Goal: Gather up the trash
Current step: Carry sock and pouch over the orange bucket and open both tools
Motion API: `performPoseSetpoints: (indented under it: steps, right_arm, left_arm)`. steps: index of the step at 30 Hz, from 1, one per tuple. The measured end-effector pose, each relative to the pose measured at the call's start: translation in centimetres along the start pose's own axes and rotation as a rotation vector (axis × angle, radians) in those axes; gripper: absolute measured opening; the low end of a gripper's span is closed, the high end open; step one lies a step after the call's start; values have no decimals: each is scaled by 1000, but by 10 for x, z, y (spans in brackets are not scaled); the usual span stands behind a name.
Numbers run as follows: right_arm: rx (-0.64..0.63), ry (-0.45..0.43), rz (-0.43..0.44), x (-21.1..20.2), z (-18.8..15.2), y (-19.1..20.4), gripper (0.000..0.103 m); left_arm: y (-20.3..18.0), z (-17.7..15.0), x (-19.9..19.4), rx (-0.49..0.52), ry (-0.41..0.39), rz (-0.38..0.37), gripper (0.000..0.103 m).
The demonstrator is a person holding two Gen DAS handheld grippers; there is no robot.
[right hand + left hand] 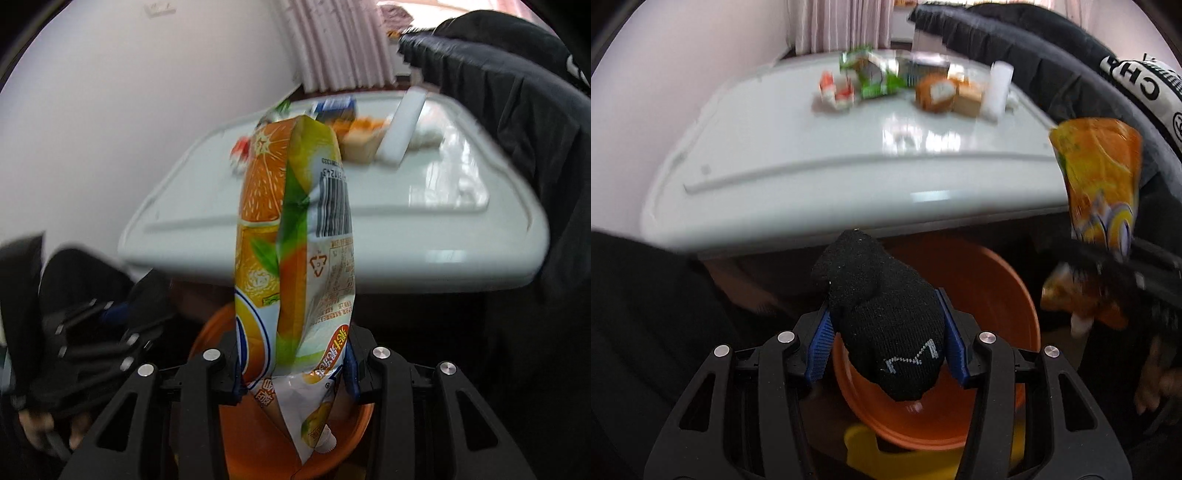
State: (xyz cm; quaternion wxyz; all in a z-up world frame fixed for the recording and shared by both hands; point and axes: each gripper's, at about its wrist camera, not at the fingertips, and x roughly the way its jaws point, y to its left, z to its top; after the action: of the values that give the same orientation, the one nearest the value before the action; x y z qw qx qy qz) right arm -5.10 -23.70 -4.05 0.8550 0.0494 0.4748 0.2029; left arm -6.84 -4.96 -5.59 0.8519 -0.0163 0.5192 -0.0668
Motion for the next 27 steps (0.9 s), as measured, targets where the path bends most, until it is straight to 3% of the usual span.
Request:
performPoseSetpoints:
  steps: [24, 26, 27]
  right_arm:
    - [-21, 65, -24, 13, -1, 7, 40]
    - [-20, 64, -23, 14, -1, 7, 44]
    - [-18, 60, -27, 14, -1, 7, 60]
  left_arm:
    - [7, 0, 13, -31, 49, -27, 51]
    - [7, 0, 14, -31, 52, -25, 53]
    - [7, -1, 14, -31, 55, -22, 55]
